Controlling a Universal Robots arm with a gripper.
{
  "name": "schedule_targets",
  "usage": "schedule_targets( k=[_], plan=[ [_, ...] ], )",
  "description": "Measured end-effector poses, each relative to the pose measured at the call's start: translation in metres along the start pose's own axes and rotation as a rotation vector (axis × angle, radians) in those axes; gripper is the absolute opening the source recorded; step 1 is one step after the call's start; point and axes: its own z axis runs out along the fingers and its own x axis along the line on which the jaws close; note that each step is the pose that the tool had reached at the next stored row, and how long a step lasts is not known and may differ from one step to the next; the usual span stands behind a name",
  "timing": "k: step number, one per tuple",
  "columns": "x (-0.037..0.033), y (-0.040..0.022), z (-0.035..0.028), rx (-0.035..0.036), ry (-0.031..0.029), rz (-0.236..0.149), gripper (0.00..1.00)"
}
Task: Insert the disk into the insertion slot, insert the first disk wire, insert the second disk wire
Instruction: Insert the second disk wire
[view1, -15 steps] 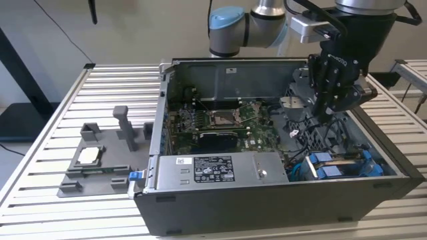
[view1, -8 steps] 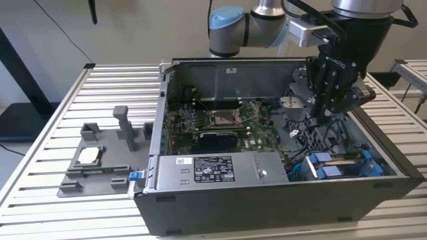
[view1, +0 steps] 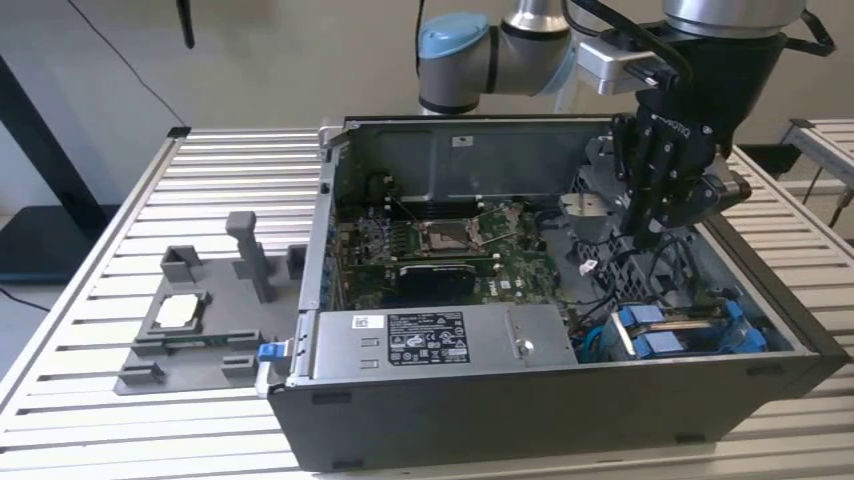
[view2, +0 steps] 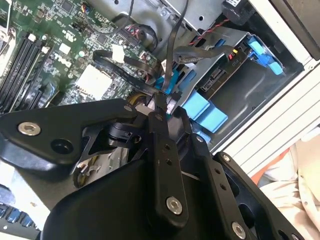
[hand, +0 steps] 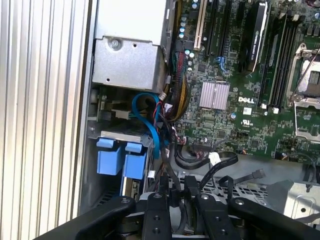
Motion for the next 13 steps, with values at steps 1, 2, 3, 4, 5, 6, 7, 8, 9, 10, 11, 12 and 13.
schedule_targets(
  k=[1, 2, 3, 4, 5, 6, 7, 8, 9, 10, 11, 12, 13],
  plan=[
    [0.0, 0.0, 0.0, 0.0, 0.0, 0.0, 0.25],
    [0.0, 0.0, 0.0, 0.0, 0.0, 0.0, 0.18],
    [0.0, 0.0, 0.0, 0.0, 0.0, 0.0, 0.18],
    [0.0, 0.0, 0.0, 0.0, 0.0001, 0.0, 0.16],
    [0.0, 0.0, 0.0, 0.0, 0.0001, 0.0, 0.16],
    [0.0, 0.0, 0.0, 0.0, 0.0001, 0.0, 0.16],
    [0.0, 0.0, 0.0, 0.0, 0.0001, 0.0, 0.16],
    [0.0, 0.0, 0.0, 0.0, 0.0001, 0.0, 0.16],
    [0.0, 0.0, 0.0, 0.0, 0.0001, 0.0, 0.16],
    [0.0, 0.0, 0.0, -0.0001, 0.0001, 0.0, 0.16],
    [0.0, 0.0, 0.0, 0.0, 0.0001, 0.0, 0.16],
    [0.0, 0.0, 0.0, 0.0, 0.0001, 0.0, 0.16],
    [0.0, 0.0, 0.0, 0.0, 0.0001, 0.0, 0.16]
  ],
)
